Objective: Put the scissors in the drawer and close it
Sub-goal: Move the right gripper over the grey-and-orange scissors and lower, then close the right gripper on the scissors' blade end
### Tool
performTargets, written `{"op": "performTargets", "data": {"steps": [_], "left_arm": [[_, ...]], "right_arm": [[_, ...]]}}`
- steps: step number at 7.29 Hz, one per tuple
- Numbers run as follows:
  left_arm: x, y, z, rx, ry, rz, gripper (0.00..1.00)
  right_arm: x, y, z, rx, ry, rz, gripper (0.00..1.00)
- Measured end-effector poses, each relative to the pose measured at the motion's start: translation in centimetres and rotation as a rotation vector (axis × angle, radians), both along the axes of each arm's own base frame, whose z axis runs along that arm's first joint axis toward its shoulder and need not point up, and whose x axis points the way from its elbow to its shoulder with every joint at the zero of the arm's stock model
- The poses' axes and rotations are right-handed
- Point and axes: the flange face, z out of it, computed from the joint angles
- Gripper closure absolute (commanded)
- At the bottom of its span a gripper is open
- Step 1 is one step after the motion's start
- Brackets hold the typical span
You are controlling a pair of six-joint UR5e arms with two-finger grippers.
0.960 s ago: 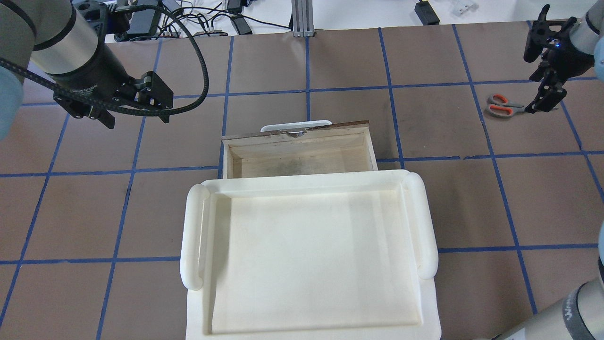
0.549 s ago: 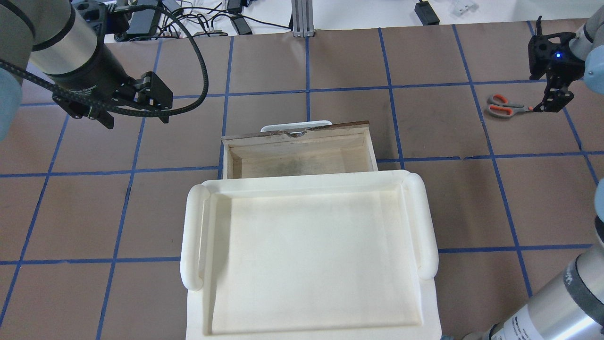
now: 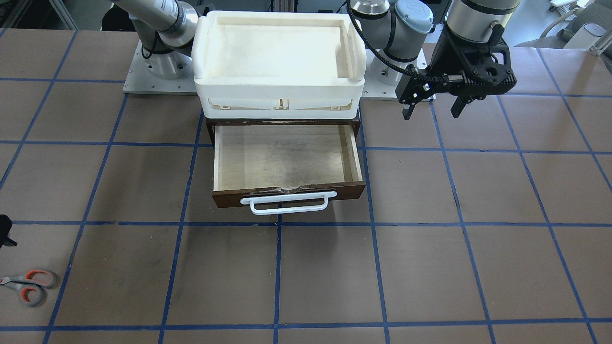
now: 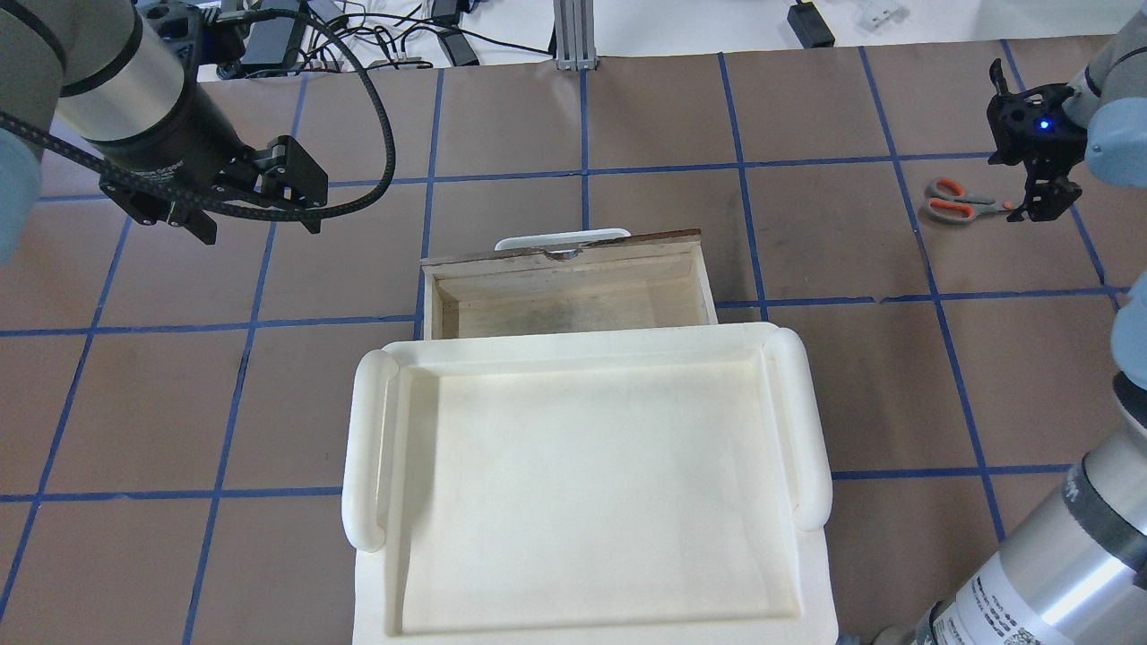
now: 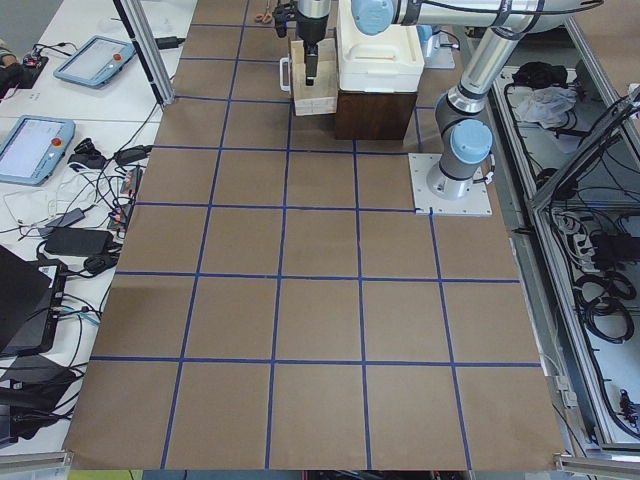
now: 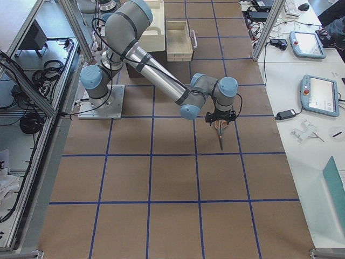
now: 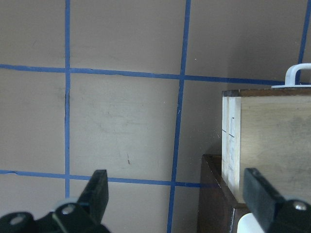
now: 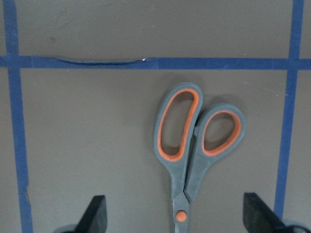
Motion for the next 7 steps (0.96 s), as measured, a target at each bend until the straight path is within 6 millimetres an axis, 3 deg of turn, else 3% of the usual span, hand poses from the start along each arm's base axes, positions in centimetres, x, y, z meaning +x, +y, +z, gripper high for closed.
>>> {"op": "performTargets", "data": {"steps": [7], "left_arm": [[0.0,0.1,-0.1,0.003,0.0,0.0,0.0]], "right_arm": [[-1.1,-1.9,-3.2,-0.014,0.015,0.056,0.07]]}}
